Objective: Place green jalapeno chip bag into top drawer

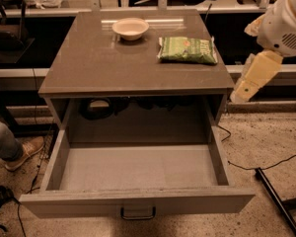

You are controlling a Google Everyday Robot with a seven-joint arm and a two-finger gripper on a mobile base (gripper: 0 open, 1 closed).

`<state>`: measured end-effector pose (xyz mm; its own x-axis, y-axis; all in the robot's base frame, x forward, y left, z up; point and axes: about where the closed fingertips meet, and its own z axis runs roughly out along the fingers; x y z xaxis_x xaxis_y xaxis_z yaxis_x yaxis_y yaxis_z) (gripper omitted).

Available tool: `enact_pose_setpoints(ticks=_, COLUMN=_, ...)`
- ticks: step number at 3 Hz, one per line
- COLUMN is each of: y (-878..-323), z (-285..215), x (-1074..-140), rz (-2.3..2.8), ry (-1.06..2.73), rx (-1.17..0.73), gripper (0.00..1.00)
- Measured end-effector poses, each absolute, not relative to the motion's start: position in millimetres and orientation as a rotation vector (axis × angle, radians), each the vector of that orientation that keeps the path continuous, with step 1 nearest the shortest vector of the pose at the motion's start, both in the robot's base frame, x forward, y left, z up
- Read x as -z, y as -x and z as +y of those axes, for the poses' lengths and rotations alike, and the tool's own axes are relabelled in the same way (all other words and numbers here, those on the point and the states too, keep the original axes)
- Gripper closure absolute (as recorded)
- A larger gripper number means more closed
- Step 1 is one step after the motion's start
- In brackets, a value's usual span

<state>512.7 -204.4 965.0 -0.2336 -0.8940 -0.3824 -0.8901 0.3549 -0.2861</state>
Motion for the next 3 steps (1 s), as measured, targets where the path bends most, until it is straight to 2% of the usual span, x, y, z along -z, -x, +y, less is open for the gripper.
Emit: enact_pose_setpoints(ticks=3, y=-652, z=-129, x=-932, rz=2.084, ry=1.436, rx=0.04, gripper=0.0)
